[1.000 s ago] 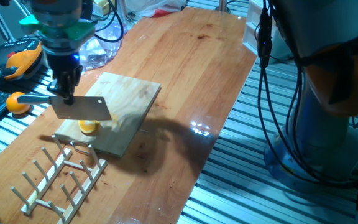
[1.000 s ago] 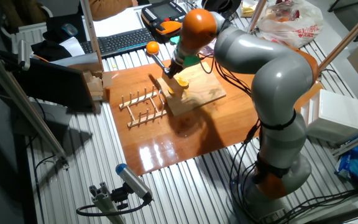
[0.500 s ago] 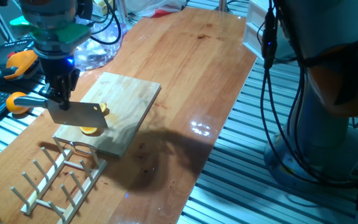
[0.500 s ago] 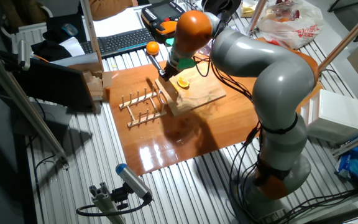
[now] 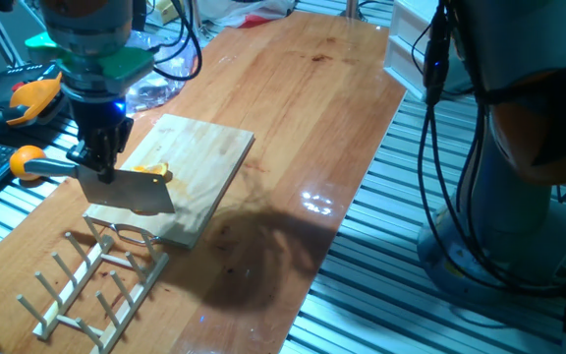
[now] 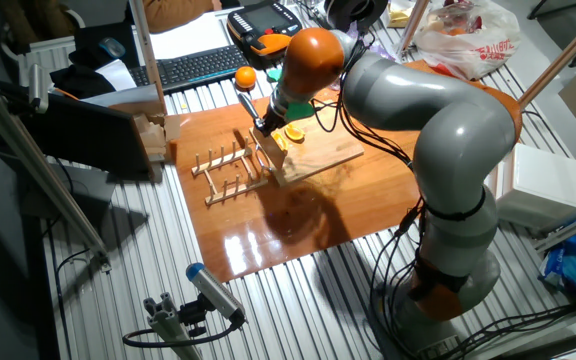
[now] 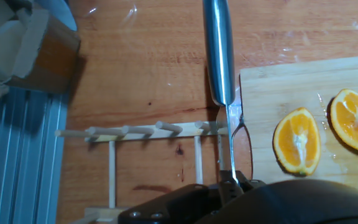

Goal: Chop the orange

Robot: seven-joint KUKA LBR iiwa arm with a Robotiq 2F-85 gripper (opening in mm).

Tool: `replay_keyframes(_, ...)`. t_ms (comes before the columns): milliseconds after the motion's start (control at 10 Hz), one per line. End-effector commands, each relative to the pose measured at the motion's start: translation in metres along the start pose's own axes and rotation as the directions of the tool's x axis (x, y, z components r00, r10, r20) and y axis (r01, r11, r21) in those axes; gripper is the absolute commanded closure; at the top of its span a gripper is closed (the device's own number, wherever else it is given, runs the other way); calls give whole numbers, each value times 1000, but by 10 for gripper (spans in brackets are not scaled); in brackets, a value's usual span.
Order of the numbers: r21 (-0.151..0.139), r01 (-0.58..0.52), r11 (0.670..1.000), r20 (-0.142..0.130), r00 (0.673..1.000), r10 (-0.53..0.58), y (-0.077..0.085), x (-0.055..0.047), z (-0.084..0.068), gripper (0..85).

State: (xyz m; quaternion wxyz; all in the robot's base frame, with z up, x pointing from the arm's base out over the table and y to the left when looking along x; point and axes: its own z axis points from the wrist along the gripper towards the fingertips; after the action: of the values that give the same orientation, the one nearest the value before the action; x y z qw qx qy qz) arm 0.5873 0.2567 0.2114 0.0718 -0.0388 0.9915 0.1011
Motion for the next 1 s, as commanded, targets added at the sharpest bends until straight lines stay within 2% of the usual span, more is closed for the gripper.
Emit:
replay_keyframes(0,4,-2,1000,0,1000,2,0,0,0,850)
replay_keyframes(300,24,-6,1000,3,1000,6,0,1,0,850)
replay_keyframes(500,24,-4,1000,-28,1000,4,0,0,0,850)
replay_keyframes(700,63,20,998,-45,999,-18,0,0,0,850)
replay_keyframes(800,66,42,997,-24,999,-41,0,0,0,850)
replay_keyframes(900,67,45,997,-17,999,-44,0,0,0,850)
